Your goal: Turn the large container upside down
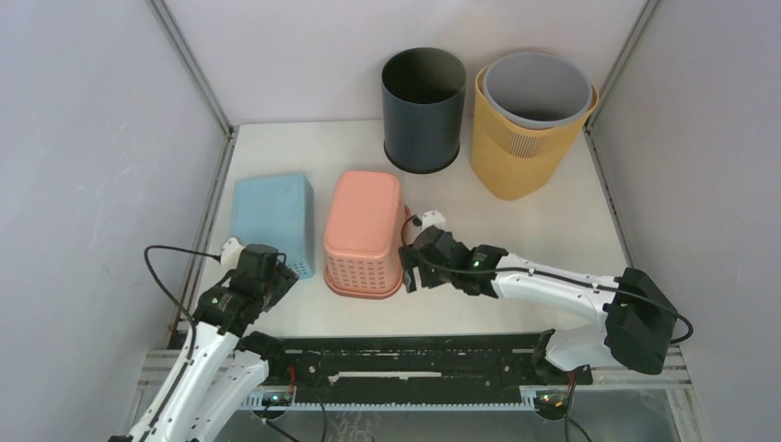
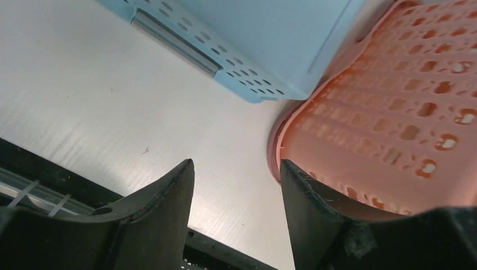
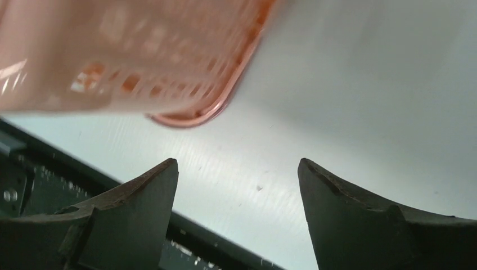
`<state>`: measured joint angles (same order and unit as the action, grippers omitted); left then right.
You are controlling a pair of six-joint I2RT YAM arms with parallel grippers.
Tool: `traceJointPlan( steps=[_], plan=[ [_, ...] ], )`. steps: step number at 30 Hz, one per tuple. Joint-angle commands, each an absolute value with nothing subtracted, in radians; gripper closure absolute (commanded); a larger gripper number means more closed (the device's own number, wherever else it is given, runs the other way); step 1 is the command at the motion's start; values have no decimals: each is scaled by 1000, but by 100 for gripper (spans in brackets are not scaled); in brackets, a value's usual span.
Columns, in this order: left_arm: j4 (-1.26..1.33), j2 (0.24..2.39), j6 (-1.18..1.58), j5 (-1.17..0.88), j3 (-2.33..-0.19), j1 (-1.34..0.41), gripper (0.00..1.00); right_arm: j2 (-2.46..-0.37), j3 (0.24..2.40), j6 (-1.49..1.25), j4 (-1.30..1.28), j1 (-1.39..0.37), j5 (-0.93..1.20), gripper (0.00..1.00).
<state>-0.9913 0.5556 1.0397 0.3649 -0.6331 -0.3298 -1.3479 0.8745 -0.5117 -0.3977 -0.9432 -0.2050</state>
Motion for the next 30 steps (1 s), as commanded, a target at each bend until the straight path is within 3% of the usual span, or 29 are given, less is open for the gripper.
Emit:
traceJointPlan(
  steps=[1, 11, 16, 30],
  plan=[
    [-896, 640, 1107, 383, -603, -331, 39, -1303, 877, -541, -403, -1012, -258, 12],
    [-777, 1025, 1101, 464, -699, -296, 39, -1522, 949, -519, -162, -794, -100, 11],
    [-716, 1175, 1078, 461, -774, -220, 39, -1742, 1163, -488, -160, -716, -2, 11],
    [-665, 1631, 893, 505, -1199, -31, 41, -2108, 1721, -545, -197, -637, 95, 7]
  ],
)
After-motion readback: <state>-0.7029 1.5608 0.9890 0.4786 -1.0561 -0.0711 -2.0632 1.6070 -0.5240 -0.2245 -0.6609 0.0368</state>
